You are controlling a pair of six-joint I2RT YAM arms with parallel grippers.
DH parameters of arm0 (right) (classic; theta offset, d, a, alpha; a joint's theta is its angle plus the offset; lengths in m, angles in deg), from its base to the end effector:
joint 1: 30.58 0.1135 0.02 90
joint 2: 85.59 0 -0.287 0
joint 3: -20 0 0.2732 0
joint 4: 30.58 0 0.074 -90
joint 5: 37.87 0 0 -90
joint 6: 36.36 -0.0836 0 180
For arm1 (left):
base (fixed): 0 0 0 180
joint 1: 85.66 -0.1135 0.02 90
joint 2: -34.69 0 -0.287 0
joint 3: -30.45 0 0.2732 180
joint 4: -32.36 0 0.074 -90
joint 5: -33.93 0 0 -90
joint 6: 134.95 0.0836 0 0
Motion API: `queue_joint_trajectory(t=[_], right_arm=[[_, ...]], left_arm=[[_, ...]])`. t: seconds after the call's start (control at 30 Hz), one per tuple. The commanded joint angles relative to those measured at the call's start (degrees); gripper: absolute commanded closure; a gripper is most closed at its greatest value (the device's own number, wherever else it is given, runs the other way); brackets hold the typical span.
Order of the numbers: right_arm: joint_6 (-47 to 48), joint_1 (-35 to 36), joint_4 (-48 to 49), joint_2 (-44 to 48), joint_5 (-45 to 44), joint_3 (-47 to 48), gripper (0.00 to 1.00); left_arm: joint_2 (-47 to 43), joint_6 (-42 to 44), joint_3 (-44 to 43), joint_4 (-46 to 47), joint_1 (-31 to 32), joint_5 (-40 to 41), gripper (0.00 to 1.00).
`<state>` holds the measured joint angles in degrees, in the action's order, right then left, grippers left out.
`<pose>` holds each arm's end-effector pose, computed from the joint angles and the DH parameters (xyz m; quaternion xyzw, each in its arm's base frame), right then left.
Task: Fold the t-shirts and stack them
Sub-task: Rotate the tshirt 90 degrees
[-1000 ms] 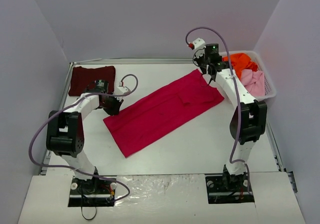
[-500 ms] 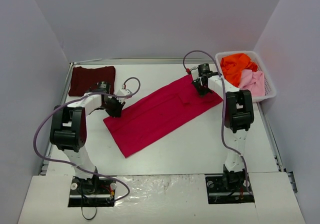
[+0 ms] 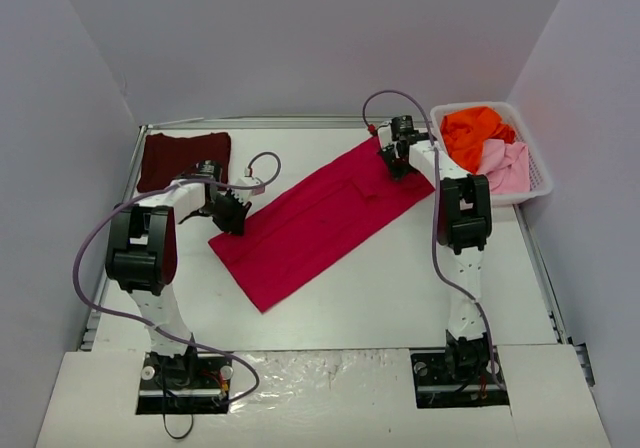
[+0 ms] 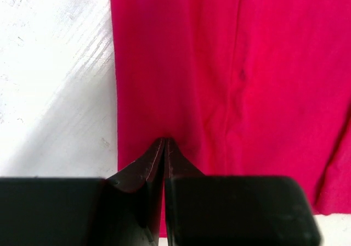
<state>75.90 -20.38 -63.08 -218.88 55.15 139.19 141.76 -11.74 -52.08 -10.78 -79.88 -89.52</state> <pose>0.5799 0.1088 0.1414 -0.2690 0.8891 -0.0145 0.3701 0.4007 -0.0869 0.1414 0.3661 0.8671 -0.2303 0.2470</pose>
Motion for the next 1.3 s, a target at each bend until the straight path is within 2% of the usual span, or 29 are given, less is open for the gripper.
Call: queue_joint_trajectory(t=[0.0, 0.23, 0.47, 0.7, 0.93, 1.27], right_arm=[[-1.34, 0.0, -5.58, -7.31, 3.64, 5.28, 1.0], [-1.96, 0.61, -10.51, -16.99, 9.89, 24.61, 1.0], [-3.01, 2.98, -10.42, -24.98, 14.81, 40.08, 1.0], [-5.64, 5.27, -6.65, -27.37, 17.1, 42.3, 0.96], [-7.85, 6.15, -5.5, -28.51, 19.83, 45.46, 0.92], [-7.67, 9.49, -4.01, -29.56, 19.48, 47.3, 0.91]], left_arm=[[3.32, 0.1, 0.76, -7.33, 0.98, 1.02, 0.98], [1.39, 2.29, 3.83, -13.31, 5.81, -0.38, 0.98], [1.83, 3.7, 2.18, -17.61, 16.78, -1.26, 0.98], [6.31, 4.67, 1.03, -19.29, 28.39, 1.19, 0.98], [11.58, 4.93, -1.25, -20.6, 33.23, 2.16, 0.98], [11.06, 2.12, -4.33, -20.87, 38.77, 0.85, 0.98]])
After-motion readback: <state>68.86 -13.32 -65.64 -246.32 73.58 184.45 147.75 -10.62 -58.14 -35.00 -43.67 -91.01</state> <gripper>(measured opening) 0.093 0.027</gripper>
